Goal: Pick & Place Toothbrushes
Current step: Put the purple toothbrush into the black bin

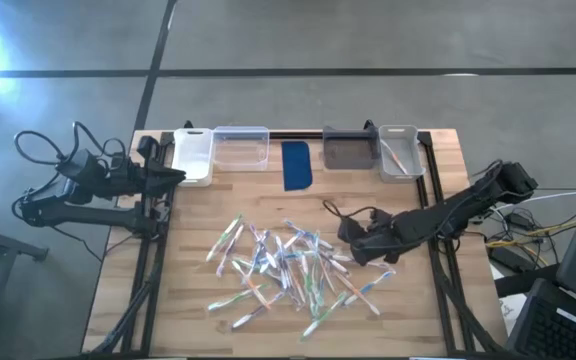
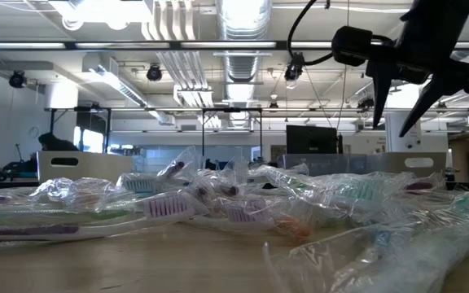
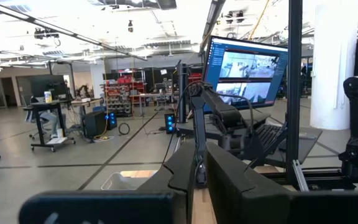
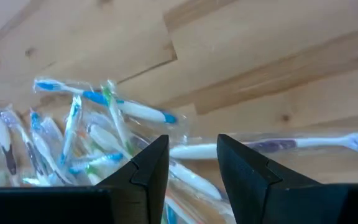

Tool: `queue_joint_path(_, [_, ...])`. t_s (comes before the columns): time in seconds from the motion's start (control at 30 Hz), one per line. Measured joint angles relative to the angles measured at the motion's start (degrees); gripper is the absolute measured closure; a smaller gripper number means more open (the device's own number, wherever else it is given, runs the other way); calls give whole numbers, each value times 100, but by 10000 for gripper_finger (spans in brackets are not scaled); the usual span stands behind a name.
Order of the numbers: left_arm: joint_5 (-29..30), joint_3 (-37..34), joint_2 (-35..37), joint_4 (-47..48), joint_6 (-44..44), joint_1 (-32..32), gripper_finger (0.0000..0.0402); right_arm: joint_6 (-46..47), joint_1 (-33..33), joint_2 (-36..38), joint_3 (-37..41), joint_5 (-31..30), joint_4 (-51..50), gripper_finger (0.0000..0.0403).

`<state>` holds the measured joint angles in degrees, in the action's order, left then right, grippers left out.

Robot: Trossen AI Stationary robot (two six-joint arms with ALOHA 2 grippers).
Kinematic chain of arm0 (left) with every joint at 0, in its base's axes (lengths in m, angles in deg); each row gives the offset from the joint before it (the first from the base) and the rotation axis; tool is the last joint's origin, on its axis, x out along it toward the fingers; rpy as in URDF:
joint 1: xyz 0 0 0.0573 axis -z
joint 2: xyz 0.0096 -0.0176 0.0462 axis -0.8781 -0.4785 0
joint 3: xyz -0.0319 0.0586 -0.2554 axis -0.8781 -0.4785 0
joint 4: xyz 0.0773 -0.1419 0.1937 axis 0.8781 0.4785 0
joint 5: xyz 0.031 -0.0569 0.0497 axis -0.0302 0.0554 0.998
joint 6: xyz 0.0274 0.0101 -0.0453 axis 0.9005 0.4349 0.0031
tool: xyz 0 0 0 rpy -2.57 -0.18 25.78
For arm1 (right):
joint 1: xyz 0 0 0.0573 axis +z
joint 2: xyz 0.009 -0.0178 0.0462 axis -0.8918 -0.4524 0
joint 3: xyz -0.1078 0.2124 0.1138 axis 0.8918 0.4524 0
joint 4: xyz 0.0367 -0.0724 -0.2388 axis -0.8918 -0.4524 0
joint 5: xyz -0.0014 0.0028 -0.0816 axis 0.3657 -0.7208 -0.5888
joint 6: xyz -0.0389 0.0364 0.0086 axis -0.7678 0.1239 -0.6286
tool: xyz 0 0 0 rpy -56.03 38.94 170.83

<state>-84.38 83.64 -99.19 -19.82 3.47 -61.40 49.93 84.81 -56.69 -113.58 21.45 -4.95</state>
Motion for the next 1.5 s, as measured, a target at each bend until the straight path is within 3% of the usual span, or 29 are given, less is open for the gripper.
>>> queue_joint_path(0.3, [1, 0, 0, 1, 0, 2, 360, -49, -169, -896, -895, 365, -127, 265])
queue_joint_path(0.43, [2, 0, 1, 0, 0, 2, 360, -31, -151, -1152, -1495, 720, -857, 284])
queue_joint_path(0.77, [1, 0, 0, 0, 0, 2, 360, -2, -135, -1853, -3442, 951, -3104, 323])
queue_joint_path(1.0, [0, 0, 0, 1, 0, 2, 360, -1, -240, -1671, -3470, 1040, -3308, 309])
queue_joint_path(1.17, [2, 0, -1, 0, 0, 0, 360, -10, -441, -1561, -3457, 715, -3220, 297])
queue_joint_path(1.23, [0, 0, -1, 1, 0, 2, 360, -397, -421, -1576, -3454, 605, -3037, 291])
queue_joint_path(1.5, [0, 0, -1, 0, 0, 2, 360, -4424, -497, -1932, -3450, 983, -2054, 275])
